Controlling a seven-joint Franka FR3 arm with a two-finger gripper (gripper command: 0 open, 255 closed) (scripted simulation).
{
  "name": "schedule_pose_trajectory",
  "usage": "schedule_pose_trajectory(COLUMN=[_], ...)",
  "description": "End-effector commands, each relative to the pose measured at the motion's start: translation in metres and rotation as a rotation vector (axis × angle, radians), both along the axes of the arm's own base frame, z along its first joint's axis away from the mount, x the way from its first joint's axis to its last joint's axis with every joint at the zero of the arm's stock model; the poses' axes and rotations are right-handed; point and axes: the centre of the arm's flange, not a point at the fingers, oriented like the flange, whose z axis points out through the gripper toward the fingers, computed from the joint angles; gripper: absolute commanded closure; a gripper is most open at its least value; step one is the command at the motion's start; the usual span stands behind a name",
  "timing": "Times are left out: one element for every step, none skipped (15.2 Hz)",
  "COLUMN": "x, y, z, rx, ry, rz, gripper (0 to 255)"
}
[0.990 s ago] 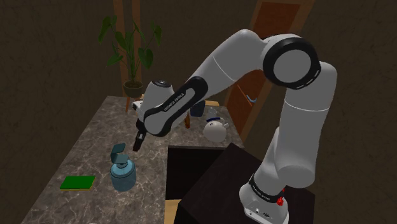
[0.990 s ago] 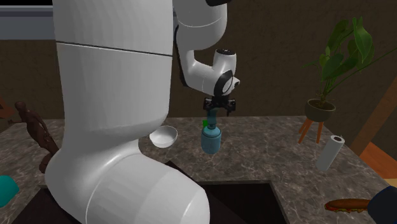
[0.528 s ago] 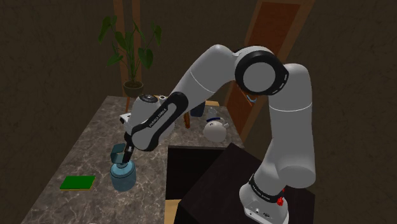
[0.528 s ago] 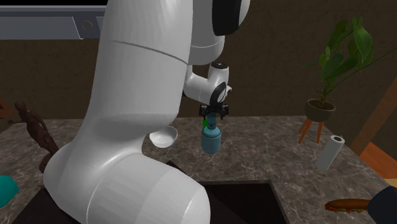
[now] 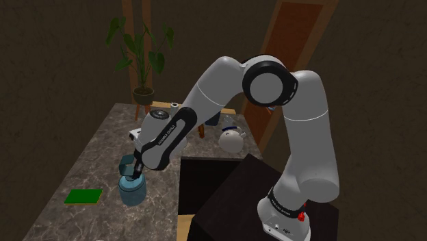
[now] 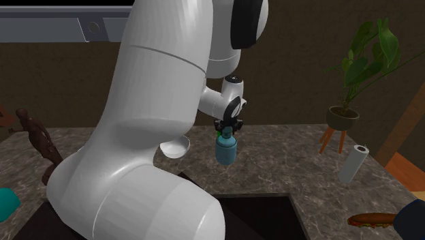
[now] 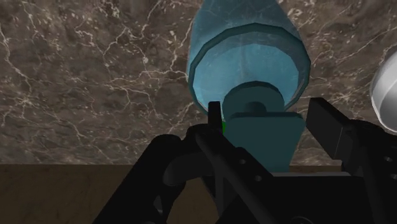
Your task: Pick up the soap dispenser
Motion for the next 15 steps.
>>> schedule_pose_trajectory(x=[0.0, 0.0, 0.0, 0.0, 0.0, 0.0, 0.0, 0.0, 0.0, 0.0, 0.0, 0.0, 0.0, 0.0, 0.0], y=[0.0, 0.0, 0.0, 0.0, 0.0, -0.001, 0.0, 0.0, 0.0, 0.0, 0.0, 0.0, 0.0, 0.0, 0.0], z=[-0.001, -0.001, -0.001, -0.001, -0.001, -0.001, -0.002, -0.002, -0.001, 0.004, 0.01, 0.015, 0.02, 0.025, 0.031], rx=[0.0, 0.0, 0.0, 0.0, 0.0, 0.0, 0.0, 0.0, 0.0, 0.0, 0.0, 0.0, 0.0, 0.0, 0.0], ry=[0.0, 0.0, 0.0, 0.0, 0.0, 0.0, 0.0, 0.0, 0.0, 0.0, 0.0, 0.0, 0.0, 0.0, 0.0], rz=[0.0, 0.0, 0.0, 0.0, 0.0, 0.0, 0.0, 0.0, 0.0, 0.0, 0.0, 0.0, 0.0, 0.0, 0.0], gripper=[255, 255, 255, 255, 255, 255, 255, 255, 255, 255, 255, 255, 255, 255, 255])
